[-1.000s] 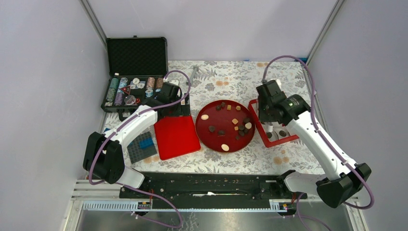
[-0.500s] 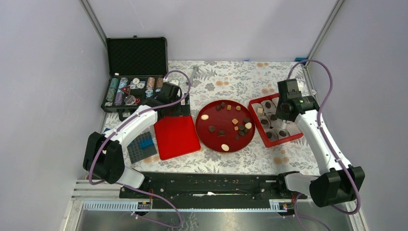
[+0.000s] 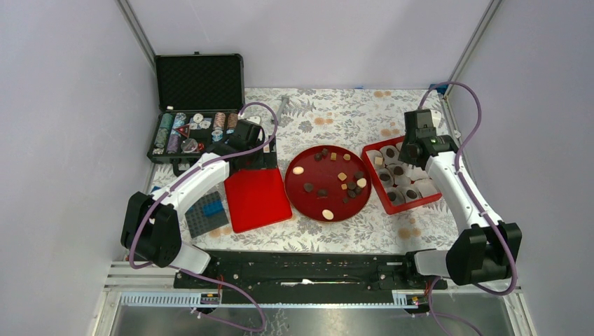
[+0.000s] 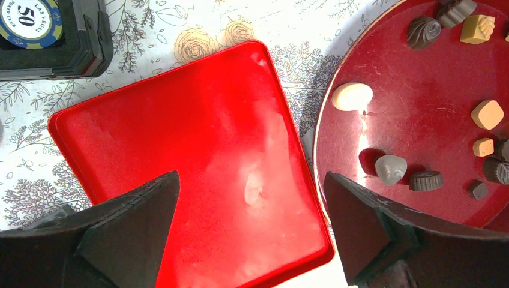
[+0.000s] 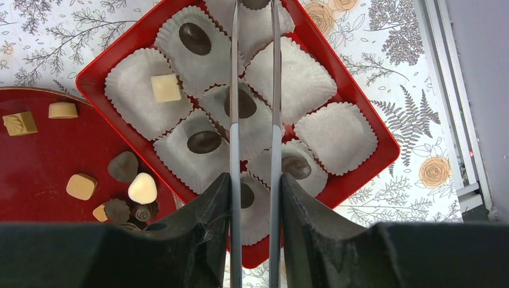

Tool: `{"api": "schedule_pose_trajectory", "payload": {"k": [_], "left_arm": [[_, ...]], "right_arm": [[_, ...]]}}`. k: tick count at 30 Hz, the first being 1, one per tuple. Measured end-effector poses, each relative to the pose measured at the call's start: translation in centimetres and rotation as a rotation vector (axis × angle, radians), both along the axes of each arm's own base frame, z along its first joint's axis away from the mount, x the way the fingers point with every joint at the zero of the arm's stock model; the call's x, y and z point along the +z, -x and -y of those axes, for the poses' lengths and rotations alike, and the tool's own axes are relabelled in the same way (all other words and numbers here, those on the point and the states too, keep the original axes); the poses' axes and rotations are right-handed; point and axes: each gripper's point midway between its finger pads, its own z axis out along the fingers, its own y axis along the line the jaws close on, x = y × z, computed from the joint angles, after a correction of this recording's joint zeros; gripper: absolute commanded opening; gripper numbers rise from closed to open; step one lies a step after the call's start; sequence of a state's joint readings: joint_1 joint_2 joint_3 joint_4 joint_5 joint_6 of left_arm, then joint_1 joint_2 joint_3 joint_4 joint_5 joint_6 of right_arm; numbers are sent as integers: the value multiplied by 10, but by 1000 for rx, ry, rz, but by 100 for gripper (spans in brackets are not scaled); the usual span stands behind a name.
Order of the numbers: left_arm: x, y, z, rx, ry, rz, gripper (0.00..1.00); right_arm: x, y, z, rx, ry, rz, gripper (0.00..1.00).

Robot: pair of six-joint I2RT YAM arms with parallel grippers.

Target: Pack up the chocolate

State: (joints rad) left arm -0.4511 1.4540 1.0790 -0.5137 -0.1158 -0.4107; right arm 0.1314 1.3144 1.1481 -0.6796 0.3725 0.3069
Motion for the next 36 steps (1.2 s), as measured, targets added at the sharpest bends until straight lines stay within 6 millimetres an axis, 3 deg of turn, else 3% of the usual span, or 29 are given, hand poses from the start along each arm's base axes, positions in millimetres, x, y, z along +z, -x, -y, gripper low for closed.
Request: {"api": "schedule_pose_trajectory", "payload": {"k": [16, 20, 22, 26, 29, 36], "left_arm": [[0, 0, 0, 0, 0, 0, 99], [-1, 1, 0, 0, -1, -3, 99], [-2, 1, -1, 0, -2, -5, 99], [-4, 2, -1, -2, -2, -10, 99], [-4, 3, -1, -2, -2, -10, 99], [-4, 2, -1, -2, -2, -10, 99]], "right_arm": [[-15, -8, 0, -4, -1, -1, 46], [-15, -8, -1, -1, -4, -2, 47], [-15, -8, -1, -1, -4, -2, 43], [-14, -8, -2, 1, -9, 2, 23], [-8, -6, -4, 11, -26, 19, 14], [24, 5, -20, 74, -103, 69, 12]]}}
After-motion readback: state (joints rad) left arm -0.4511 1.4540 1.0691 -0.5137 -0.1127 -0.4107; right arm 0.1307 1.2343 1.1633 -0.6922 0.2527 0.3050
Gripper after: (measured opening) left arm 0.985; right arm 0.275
